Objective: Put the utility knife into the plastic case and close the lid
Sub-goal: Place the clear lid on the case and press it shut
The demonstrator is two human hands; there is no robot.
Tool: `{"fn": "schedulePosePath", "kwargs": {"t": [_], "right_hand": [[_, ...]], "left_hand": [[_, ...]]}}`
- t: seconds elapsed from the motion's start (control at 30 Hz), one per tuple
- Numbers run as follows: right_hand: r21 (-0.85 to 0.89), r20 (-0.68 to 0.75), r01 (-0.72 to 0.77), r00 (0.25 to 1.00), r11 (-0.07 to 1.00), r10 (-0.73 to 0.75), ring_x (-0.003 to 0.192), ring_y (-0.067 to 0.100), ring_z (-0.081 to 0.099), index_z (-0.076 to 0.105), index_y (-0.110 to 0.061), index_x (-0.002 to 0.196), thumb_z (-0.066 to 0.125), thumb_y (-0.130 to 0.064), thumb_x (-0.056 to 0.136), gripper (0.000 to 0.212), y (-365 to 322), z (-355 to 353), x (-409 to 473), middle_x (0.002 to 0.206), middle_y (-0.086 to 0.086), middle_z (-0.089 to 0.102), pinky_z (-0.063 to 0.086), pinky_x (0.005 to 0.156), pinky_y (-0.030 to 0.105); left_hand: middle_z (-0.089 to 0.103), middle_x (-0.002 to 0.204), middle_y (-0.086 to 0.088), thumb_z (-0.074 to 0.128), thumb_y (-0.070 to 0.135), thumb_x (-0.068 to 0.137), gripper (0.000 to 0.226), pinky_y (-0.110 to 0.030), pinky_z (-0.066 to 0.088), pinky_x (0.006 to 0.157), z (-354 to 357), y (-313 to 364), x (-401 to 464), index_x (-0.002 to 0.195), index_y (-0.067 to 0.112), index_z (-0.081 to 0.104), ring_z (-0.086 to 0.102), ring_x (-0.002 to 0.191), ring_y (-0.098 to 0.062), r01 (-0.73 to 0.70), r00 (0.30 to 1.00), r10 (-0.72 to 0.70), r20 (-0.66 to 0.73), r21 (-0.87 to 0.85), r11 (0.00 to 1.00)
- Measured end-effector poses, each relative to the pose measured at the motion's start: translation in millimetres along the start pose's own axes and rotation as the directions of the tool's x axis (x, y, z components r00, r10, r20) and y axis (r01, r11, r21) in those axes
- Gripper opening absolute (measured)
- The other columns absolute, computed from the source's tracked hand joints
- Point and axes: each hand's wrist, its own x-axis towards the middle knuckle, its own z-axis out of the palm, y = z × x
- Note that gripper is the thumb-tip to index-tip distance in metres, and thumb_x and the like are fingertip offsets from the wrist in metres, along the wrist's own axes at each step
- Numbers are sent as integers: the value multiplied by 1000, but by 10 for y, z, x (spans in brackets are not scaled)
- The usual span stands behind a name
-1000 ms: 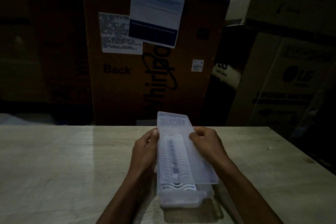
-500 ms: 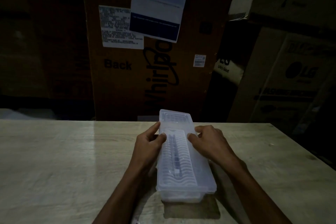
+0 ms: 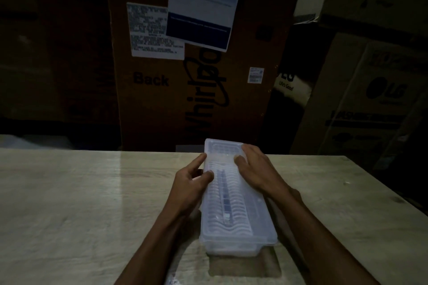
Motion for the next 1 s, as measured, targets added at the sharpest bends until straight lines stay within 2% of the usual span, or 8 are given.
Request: {"fn": "schedulePosePath", "kwargs": {"t": [0.13,0.3,0.43,0.5,0.6,0.87,0.93,1.0], "right_hand": [[-100,17,-36,999,994,38,138,23,43,30,-17,151,43,-50,99,63,20,103,83,161,5,30,38,108,40],[-153,40,-32,998,988,38,139,25,41,27,-20,152,40,-67,92,78,56,101,64,165,2,21,38,107,45],[-174,49,-37,998,984,46,140,25,40,25,-20,153,41,-71,89,83,45,108,84,165,2,20,37,107,45],[-181,47,-32,998,983,41,140,25,39,26,-20,152,42,-71,88,84,41,107,89,164,2,22,37,107,45],[-182,60,-24,998,983,36,141,26,39,27,-20,152,41,-72,88,83,47,102,94,164,2,22,37,108,46],[-208,56,-30,998,978,43,138,28,42,24,-21,152,36,-70,90,79,8,88,55,165,0,19,38,104,47],[-213,52,-41,997,976,54,138,29,42,24,-21,152,35,-70,91,79,-7,102,54,165,0,18,38,105,48],[-221,46,-52,997,974,64,138,29,42,24,-20,153,35,-68,92,78,-22,112,54,165,0,18,38,105,48]], "left_hand": [[55,137,-9,56,9,94,59,-36,63,69,-18,9,15,146,31,42,71,98,-28,-15,999,15,47,-18,1000],[29,159,15,48,10,98,53,-27,62,70,8,-11,59,147,29,42,59,116,-20,-56,995,53,87,27,998],[21,162,17,47,19,99,53,-35,58,87,-20,35,286,148,36,37,54,123,-16,-51,990,20,140,227,973],[12,166,15,46,24,101,55,-25,49,93,-42,117,449,153,30,29,46,130,-16,-135,980,46,191,484,864],[0,168,7,44,35,100,64,-39,36,109,-57,209,681,156,23,16,30,146,-26,-229,958,17,287,724,651],[3,168,3,41,40,101,60,-46,31,114,-72,171,735,155,24,20,22,149,-28,-229,958,-12,287,790,569],[9,168,0,35,39,103,54,-48,24,119,-37,187,645,154,23,26,21,150,-27,-250,963,24,269,854,456],[19,166,-5,34,34,103,50,-47,28,118,20,213,507,151,21,31,25,148,-29,-270,963,63,263,929,254]]}}
